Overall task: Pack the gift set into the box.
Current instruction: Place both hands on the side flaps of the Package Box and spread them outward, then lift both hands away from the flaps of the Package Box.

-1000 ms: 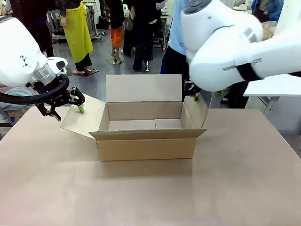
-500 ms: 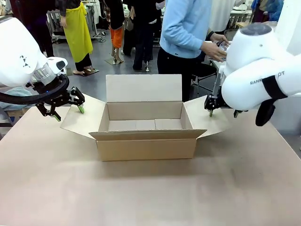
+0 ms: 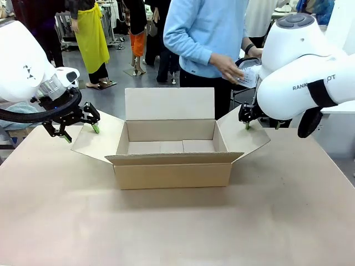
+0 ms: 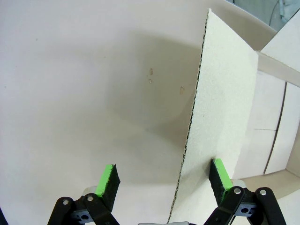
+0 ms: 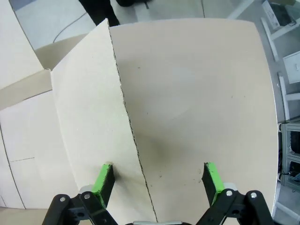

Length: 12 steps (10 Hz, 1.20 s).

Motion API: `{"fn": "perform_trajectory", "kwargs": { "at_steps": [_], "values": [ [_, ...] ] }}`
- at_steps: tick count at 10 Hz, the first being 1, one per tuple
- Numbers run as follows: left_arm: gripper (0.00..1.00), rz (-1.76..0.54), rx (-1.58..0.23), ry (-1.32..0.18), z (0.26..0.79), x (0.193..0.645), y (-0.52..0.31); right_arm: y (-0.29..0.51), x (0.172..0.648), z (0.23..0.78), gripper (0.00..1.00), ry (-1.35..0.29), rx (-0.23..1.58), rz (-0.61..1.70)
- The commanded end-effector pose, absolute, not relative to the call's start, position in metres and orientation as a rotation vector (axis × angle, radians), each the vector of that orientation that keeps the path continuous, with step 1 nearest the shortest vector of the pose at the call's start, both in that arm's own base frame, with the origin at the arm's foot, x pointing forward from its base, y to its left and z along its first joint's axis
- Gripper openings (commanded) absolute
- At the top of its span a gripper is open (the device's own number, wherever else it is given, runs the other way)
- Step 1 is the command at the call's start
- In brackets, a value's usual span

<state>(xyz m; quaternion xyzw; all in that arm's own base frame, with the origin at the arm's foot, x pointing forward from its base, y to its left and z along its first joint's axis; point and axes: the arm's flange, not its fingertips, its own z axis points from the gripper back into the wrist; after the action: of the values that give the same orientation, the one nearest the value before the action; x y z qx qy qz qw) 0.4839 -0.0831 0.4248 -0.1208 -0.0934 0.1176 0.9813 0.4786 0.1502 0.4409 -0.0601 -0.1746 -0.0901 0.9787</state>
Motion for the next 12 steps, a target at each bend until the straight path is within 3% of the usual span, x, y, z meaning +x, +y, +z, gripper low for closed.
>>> {"fn": "perform_trajectory", "kwargs": {
  "at_steps": [1,12],
  "values": [
    [1.0,0.248,-0.228,-0.184,0.4265,0.4829,-0.0833,0.1496,0.4799,0.4394,1.0,-0.364,-0.148,-0.204],
    [1.0,0.248,-0.228,-0.184,0.4265,0.4829,-0.0833,0.1496,0.4799,0.4394,1.0,-0.364,-0.148,-0.204]
  ]
}}
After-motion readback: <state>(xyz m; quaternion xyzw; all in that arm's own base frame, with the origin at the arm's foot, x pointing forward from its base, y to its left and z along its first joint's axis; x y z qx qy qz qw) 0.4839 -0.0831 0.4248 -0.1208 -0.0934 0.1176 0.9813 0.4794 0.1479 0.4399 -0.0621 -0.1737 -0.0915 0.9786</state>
